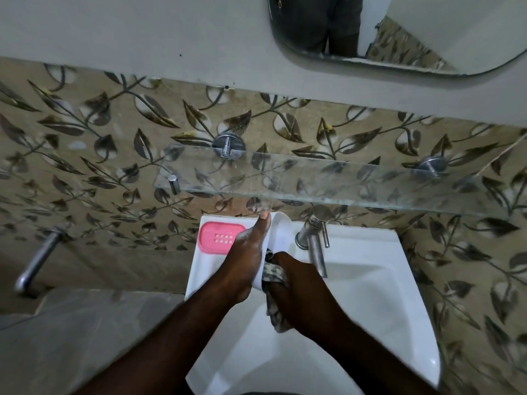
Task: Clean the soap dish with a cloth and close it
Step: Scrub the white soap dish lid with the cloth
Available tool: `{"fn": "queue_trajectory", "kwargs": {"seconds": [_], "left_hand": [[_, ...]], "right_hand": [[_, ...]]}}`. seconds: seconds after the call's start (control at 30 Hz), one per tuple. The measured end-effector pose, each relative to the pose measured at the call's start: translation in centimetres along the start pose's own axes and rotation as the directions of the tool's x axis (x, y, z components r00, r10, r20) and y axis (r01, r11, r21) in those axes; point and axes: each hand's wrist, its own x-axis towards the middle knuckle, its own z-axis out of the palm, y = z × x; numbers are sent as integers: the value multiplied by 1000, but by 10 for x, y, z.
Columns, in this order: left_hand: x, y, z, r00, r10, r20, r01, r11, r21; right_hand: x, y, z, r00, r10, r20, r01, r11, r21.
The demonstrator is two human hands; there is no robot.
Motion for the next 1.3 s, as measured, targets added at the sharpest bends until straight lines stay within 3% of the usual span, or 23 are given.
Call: {"fn": "queue_trajectory", "kwargs": {"seconds": [0.07,0.1,0.17,0.23,0.3,0.4,0.47,0.53,0.63,0.73,0.83,0.93,0.97,1.07,1.2,1.27,1.3], "left_hand": [[-2,-2,-2,1000,-25,12,26,999,-38],[-1,-3,-3,999,-30,17,31,997,-72],[2,-4,0,999,-35,13,36,989,-142],[8,-5,1,997,-59,54,69,976,-205],[7,-3,-1,989,-119,84,136,962,-237],[9,-8,-11,975,-197,105,216,953,-213],[8,-11,-11,977,-196,83,208,964,-165],[4,-14,-6,963,-245,110,260,952,-159],[-1,-12,1,950,-261,170,291,939,-185],[1,-14,3,986,-150,80,161,972,-170],[2,-9,2,998,-50,-36,46,993,-107],[2,-11,-5,990,-20,-139,12,998,-60],[2,-13,-8,990,-15,-143,9,999,-46],[-1,-17,-11,995,-23,-99,15,997,-79],[0,-16,-8,1000,-17,-14,15,987,-159],[0,-10,-10,1000,-5,30,10,985,-171],[-1,-5,-12,1000,-8,11,10,987,-160]], "right_hand": [[0,-1,-5,997,42,65,-49,993,112],[2,-6,-7,993,83,80,-101,962,254],[7,-17,-6,982,188,15,-170,846,505],[11,-27,1,970,201,-136,-93,825,558],[10,-27,3,976,78,-204,6,925,380],[-1,-8,-2,989,-146,27,146,989,-29],[-9,5,-4,950,-297,95,311,888,-338],[-8,11,-8,916,-384,118,384,753,-534],[13,17,-19,901,-432,41,330,621,-711],[36,19,-24,895,-431,-115,213,638,-740],[31,11,-8,936,-302,-180,156,815,-558],[6,-6,4,1000,-17,-15,15,995,-99],[-2,-9,8,997,45,68,-48,998,37],[-2,-12,2,987,128,98,-147,962,228],[9,-25,2,980,185,78,-195,778,598],[6,-27,5,987,159,36,-149,794,590],[2,-22,5,995,92,40,-100,872,480]]}}
